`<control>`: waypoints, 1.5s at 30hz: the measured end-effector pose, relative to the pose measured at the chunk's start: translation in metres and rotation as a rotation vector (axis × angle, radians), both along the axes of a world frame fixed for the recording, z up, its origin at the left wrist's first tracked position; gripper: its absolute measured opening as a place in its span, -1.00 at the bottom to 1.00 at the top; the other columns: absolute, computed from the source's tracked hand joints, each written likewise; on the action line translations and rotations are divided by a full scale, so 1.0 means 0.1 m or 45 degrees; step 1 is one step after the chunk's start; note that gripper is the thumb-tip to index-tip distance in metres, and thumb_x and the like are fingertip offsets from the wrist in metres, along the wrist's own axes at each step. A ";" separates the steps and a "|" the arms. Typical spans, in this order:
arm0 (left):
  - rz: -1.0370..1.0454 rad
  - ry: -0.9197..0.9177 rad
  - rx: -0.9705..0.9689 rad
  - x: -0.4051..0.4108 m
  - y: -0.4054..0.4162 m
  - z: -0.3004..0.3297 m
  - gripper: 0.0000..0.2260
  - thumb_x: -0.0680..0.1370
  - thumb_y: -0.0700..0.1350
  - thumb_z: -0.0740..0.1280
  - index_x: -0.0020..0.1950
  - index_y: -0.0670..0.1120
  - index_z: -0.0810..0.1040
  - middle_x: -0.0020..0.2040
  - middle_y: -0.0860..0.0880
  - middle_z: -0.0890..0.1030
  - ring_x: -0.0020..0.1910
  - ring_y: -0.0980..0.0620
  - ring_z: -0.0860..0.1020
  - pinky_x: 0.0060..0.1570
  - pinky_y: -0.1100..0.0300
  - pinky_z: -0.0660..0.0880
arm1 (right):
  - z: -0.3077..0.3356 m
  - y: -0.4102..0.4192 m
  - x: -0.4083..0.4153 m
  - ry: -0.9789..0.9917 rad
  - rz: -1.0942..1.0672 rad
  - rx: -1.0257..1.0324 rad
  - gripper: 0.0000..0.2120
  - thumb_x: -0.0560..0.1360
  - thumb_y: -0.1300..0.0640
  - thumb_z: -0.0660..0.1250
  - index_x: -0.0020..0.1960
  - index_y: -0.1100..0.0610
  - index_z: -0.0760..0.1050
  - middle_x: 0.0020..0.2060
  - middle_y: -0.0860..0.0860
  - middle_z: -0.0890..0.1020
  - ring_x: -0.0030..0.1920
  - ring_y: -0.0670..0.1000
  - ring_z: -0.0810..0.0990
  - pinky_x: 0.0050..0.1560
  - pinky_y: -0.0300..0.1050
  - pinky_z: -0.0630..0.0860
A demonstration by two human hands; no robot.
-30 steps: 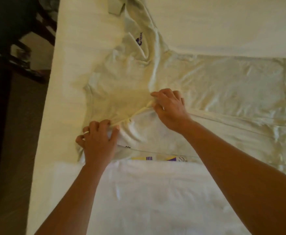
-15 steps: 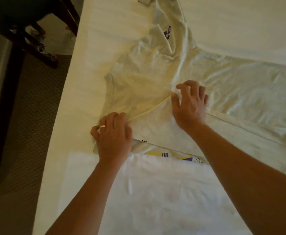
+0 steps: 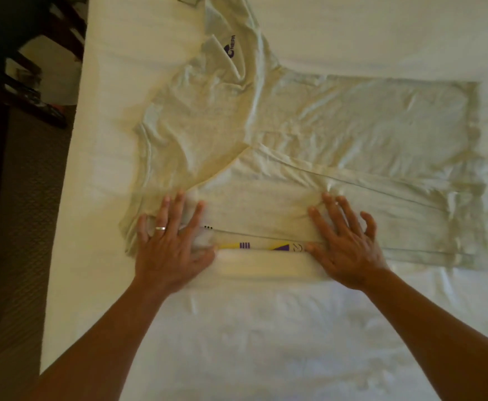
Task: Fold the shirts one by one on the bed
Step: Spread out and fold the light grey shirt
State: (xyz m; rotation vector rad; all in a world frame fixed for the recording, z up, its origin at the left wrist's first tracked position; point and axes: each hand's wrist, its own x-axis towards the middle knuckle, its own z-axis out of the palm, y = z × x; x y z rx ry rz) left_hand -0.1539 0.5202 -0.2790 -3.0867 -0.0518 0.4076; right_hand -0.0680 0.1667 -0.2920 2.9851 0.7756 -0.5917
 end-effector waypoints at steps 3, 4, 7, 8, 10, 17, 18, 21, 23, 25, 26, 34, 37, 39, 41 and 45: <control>-0.211 0.052 0.005 0.00 -0.20 0.09 -0.20 0.38 0.40 0.20 0.59 0.16 0.29 0.66 -0.06 0.11 0.59 -0.19 0.18 0.34 -0.35 0.16 | 0.08 -0.45 -0.15 0.037 -0.110 0.054 -0.20 0.43 -0.24 0.14 0.62 -0.05 0.09 0.64 0.06 -0.01 0.61 0.18 0.04 0.41 0.27 0.18; -0.214 0.055 0.005 0.02 -0.27 0.10 -0.24 0.38 0.33 0.23 0.58 0.14 0.33 0.65 -0.08 0.15 0.57 -0.21 0.22 0.32 -0.35 0.20 | 0.09 -0.59 -0.22 0.024 -0.188 0.063 -0.20 0.40 -0.19 0.15 0.61 -0.02 0.13 0.63 0.09 0.04 0.60 0.21 0.07 0.40 0.28 0.20; -0.221 -0.023 0.029 0.06 -0.41 0.08 -0.34 0.41 0.07 0.33 0.53 0.06 0.42 0.59 -0.20 0.26 0.50 -0.30 0.33 0.28 -0.38 0.30 | 0.08 -0.91 -0.32 -0.078 -0.418 0.070 -0.33 0.45 0.00 0.13 0.54 0.12 0.26 0.59 0.20 0.16 0.56 0.28 0.17 0.38 0.31 0.26; -0.227 -0.048 0.044 0.07 -0.41 0.06 -0.35 0.41 -0.02 0.39 0.53 0.03 0.43 0.57 -0.23 0.28 0.47 -0.33 0.35 0.27 -0.40 0.32 | 0.07 -0.99 -0.30 -0.118 -0.444 0.066 -0.37 0.46 0.08 0.14 0.53 0.15 0.29 0.58 0.23 0.18 0.55 0.30 0.19 0.37 0.33 0.29; -0.237 -0.087 0.069 0.10 -0.41 0.03 -0.30 0.39 -0.18 0.49 0.53 -0.02 0.42 0.55 -0.27 0.30 0.44 -0.36 0.38 0.24 -0.42 0.33 | 0.04 -1.17 -0.28 -0.176 -0.430 0.068 -0.41 0.45 0.23 0.18 0.50 0.20 0.31 0.55 0.29 0.22 0.52 0.36 0.23 0.35 0.40 0.33; -0.317 -0.028 0.044 0.26 -0.36 0.02 -0.46 0.49 -0.33 0.23 0.50 -0.20 0.39 0.42 -0.43 0.41 0.28 -0.49 0.50 0.09 -0.36 0.50 | 0.00 -1.39 -0.07 -0.183 -0.339 -0.050 -0.47 0.49 0.38 0.15 0.46 0.25 0.37 0.45 0.37 0.36 0.39 0.45 0.40 0.20 0.40 0.47; -0.304 -0.023 0.038 0.27 -0.37 0.04 -0.44 0.45 -0.39 0.32 0.48 -0.23 0.43 0.40 -0.43 0.43 0.26 -0.49 0.51 0.07 -0.36 0.51 | 0.03 -1.42 -0.06 -0.168 -0.347 -0.039 -0.44 0.46 0.43 0.23 0.46 0.26 0.38 0.44 0.36 0.37 0.39 0.45 0.41 0.18 0.41 0.48; -0.284 -0.045 0.001 0.20 -0.42 0.16 -0.36 0.33 -0.49 0.43 0.42 -0.26 0.50 0.34 -0.43 0.50 0.20 -0.49 0.55 -0.01 -0.35 0.55 | 0.18 -1.45 -0.10 -0.157 -0.350 0.009 -0.43 0.37 0.47 0.30 0.39 0.31 0.46 0.36 0.34 0.48 0.35 0.43 0.47 0.05 0.42 0.54; -0.306 -0.047 -0.020 0.07 -0.44 0.25 -0.36 0.32 -0.52 0.41 0.41 -0.25 0.51 0.32 -0.42 0.51 0.20 -0.49 0.55 -0.02 -0.35 0.56 | 0.32 -1.48 -0.20 -0.167 -0.317 0.013 -0.46 0.37 0.46 0.29 0.35 0.32 0.49 0.31 0.33 0.52 0.31 0.42 0.50 0.03 0.41 0.56; -0.326 0.001 -0.025 -0.10 -0.46 0.33 -0.34 0.32 -0.52 0.42 0.41 -0.24 0.50 0.32 -0.40 0.51 0.21 -0.48 0.55 -0.02 -0.35 0.57 | 0.44 -1.53 -0.35 -0.164 -0.306 0.027 -0.47 0.35 0.47 0.29 0.32 0.32 0.51 0.28 0.33 0.55 0.28 0.43 0.52 0.04 0.41 0.55; -0.341 0.022 -0.025 -0.21 -0.46 0.35 -0.35 0.32 -0.51 0.40 0.42 -0.24 0.50 0.32 -0.40 0.52 0.21 -0.47 0.55 -0.03 -0.34 0.57 | 0.47 -1.55 -0.46 -0.170 -0.299 0.029 -0.48 0.35 0.48 0.28 0.31 0.33 0.53 0.27 0.33 0.56 0.27 0.43 0.53 0.04 0.41 0.56; -0.408 0.107 -0.031 -1.18 -0.59 0.48 -0.44 0.45 -0.30 0.03 0.44 -0.17 0.43 0.30 -0.37 0.54 0.17 -0.42 0.59 -0.05 -0.25 0.61 | 0.51 -1.78 -1.34 -0.127 -0.235 -0.022 -0.37 0.23 0.51 0.38 0.31 0.30 0.56 0.28 0.31 0.57 0.22 0.42 0.58 -0.04 0.36 0.60; -0.366 0.184 -0.011 -1.34 -0.66 0.48 -0.46 0.45 -0.24 0.05 0.40 -0.20 0.50 0.32 -0.37 0.52 0.21 -0.41 0.57 -0.01 -0.26 0.61 | 0.48 -1.81 -1.45 0.068 -0.253 -0.087 -0.26 0.25 0.44 0.44 0.43 0.23 0.47 0.43 0.26 0.46 0.36 0.37 0.49 0.14 0.33 0.58; -0.326 0.223 0.009 -1.34 -0.70 0.51 -0.45 0.44 -0.07 0.13 0.38 -0.18 0.54 0.35 -0.35 0.50 0.28 -0.37 0.53 0.16 -0.27 0.51 | 0.52 -1.79 -1.46 0.194 -0.313 -0.138 -0.28 0.41 0.21 0.34 0.57 0.11 0.29 0.57 0.14 0.25 0.54 0.24 0.28 0.39 0.24 0.42; -0.284 0.244 0.018 -1.27 -0.74 0.59 -0.43 0.40 0.11 0.19 0.30 -0.13 0.61 0.32 -0.29 0.54 0.27 -0.31 0.51 0.28 -0.25 0.36 | 0.61 -1.74 -1.39 0.218 -0.339 -0.163 -0.34 0.45 -0.03 0.15 0.55 0.05 0.31 0.57 0.09 0.26 0.54 0.19 0.27 0.41 0.19 0.38; -0.156 0.186 0.018 -0.98 -0.86 0.65 -0.54 0.46 0.20 0.17 0.01 -0.09 0.68 0.06 -0.14 0.60 0.00 -0.24 0.58 0.09 -0.15 0.45 | 0.70 -1.61 -1.08 0.090 -0.297 -0.162 -0.52 0.47 -0.10 0.03 0.07 0.11 0.61 0.14 0.10 0.60 0.12 0.19 0.58 0.09 0.11 0.52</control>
